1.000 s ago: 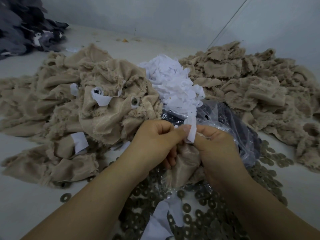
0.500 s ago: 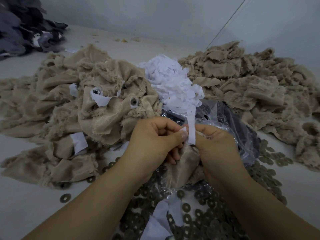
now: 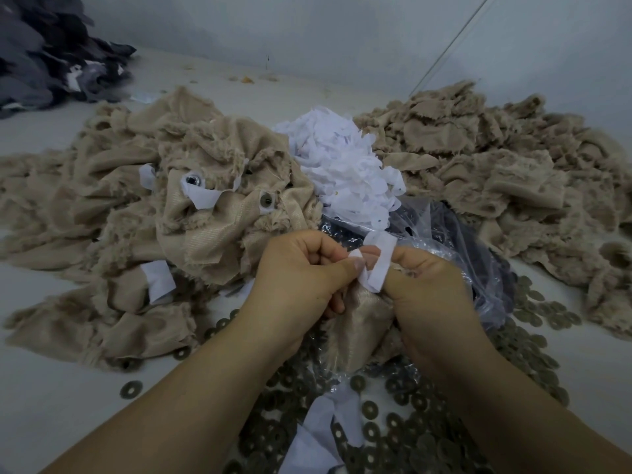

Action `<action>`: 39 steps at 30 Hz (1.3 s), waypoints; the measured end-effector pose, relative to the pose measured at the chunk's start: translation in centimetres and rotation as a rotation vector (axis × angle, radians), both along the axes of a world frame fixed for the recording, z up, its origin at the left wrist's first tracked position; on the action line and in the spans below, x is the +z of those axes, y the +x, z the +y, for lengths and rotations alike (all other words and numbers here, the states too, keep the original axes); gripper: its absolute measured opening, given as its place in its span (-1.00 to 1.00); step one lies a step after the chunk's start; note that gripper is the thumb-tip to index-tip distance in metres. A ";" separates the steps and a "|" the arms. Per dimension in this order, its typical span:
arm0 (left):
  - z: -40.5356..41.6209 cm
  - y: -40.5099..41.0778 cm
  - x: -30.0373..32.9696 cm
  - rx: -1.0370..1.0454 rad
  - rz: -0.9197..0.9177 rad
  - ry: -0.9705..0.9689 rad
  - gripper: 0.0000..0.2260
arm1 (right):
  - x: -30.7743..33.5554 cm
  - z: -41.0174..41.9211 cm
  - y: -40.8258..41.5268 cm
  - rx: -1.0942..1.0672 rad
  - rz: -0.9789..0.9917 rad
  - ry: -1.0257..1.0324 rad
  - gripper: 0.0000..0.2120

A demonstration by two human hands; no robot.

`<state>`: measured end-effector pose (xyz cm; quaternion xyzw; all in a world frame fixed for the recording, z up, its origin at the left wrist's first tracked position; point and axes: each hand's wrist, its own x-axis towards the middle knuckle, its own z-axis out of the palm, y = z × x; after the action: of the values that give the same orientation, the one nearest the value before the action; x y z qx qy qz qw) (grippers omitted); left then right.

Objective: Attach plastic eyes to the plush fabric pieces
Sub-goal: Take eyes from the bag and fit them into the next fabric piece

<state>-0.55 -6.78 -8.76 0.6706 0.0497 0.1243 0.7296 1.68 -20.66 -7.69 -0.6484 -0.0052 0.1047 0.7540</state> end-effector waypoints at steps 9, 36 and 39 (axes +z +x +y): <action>0.4 0.2 0.1 0.029 0.018 -0.011 -0.84 | -0.2 -0.3 0.6 0.072 0.119 0.022 -0.56; 0.3 -0.2 0.4 -0.082 0.068 -0.057 -0.72 | -0.4 0.2 -0.1 -0.093 -0.204 -0.080 -0.89; 0.2 -0.4 0.4 -0.052 0.016 -0.020 -0.73 | -0.5 0.2 -0.1 -0.103 -0.221 -0.092 -0.88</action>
<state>-0.92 -6.62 -8.32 0.6654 0.0394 0.0993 0.7388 1.58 -20.46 -8.15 -0.6894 -0.0501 -0.0061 0.7226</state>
